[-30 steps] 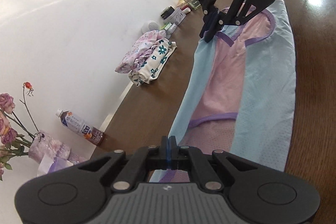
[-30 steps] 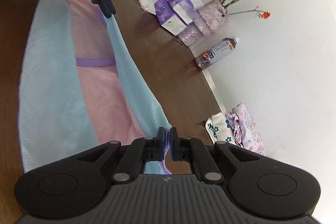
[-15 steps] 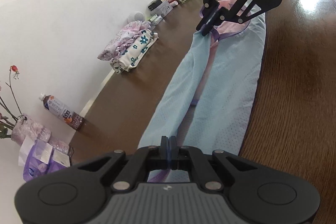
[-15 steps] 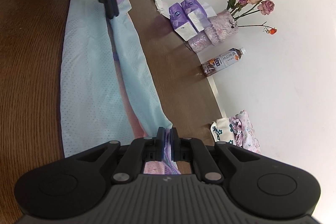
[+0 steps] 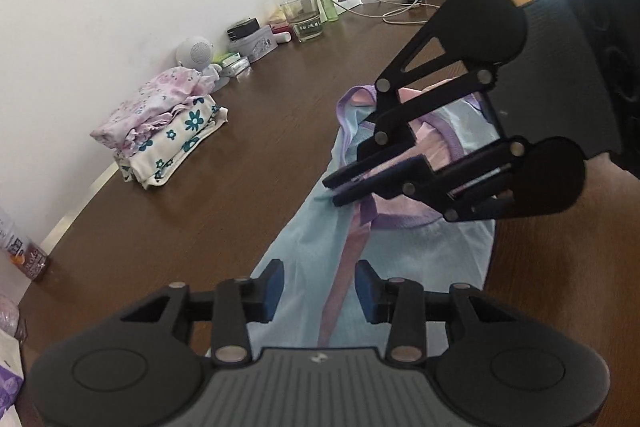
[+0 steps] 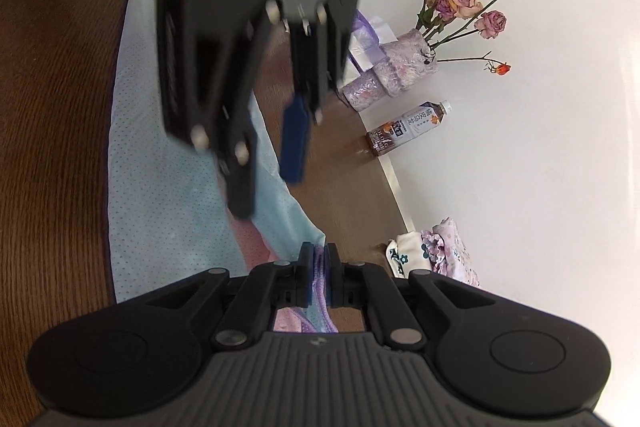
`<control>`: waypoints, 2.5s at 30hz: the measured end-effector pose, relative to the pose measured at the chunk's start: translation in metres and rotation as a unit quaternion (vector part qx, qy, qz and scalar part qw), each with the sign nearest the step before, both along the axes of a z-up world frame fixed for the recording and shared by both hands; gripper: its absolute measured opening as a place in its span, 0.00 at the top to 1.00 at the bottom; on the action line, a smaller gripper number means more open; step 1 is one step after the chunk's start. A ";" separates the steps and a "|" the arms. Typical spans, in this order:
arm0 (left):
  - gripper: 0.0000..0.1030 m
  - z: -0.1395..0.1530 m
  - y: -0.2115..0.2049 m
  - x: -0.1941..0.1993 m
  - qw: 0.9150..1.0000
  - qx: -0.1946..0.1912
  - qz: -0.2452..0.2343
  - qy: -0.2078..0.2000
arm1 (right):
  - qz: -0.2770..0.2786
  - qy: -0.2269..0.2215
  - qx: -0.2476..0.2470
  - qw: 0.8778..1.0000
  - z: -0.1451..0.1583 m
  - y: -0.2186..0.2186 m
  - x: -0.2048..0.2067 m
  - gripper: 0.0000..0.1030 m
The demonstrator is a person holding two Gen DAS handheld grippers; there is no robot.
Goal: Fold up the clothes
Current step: 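Lift the held edge with both grippers and fold it over the garment, then open both grippers and release the folded edge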
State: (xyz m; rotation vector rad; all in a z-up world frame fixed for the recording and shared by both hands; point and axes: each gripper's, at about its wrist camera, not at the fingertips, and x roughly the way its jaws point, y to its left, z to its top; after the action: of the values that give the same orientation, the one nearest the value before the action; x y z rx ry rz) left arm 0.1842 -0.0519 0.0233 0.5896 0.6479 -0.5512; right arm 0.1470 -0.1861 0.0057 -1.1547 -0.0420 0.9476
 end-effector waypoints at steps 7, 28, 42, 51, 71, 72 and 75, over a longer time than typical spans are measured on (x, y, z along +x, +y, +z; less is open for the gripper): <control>0.99 -0.002 -0.014 0.012 0.999 0.001 -0.023 -0.023 | -0.006 0.069 0.026 0.997 0.011 -0.011 0.011 0.56; 0.99 0.001 -0.021 -0.001 0.995 0.021 -0.042 -0.089 | -0.109 0.115 0.027 0.987 0.000 0.009 0.060 0.64; 0.99 -0.019 -0.031 -0.005 0.996 0.028 -0.062 -0.050 | -0.158 0.131 0.051 0.977 0.007 -0.024 0.055 0.63; 0.89 -0.008 -0.015 -0.016 0.998 -0.019 -0.043 -0.031 | -0.185 0.208 0.110 0.954 0.023 -0.034 0.056 0.63; 0.71 0.015 0.221 -0.061 0.940 -0.069 0.333 0.018 | -0.220 0.297 0.187 0.910 0.014 0.013 0.055 0.71; 0.71 0.014 0.228 -0.060 0.937 -0.091 0.336 0.029 | -0.224 0.294 0.190 0.910 0.014 0.013 0.053 0.71; 0.71 0.012 0.246 -0.058 0.925 -0.148 0.346 0.058 | -0.233 0.287 0.194 0.909 0.015 0.015 0.049 0.71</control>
State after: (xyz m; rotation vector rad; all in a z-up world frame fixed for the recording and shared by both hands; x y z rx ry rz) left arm 0.1266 0.1943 0.0357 0.0197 0.8118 -0.0106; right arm 0.1962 -0.1714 0.0209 -0.4507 0.4835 0.7684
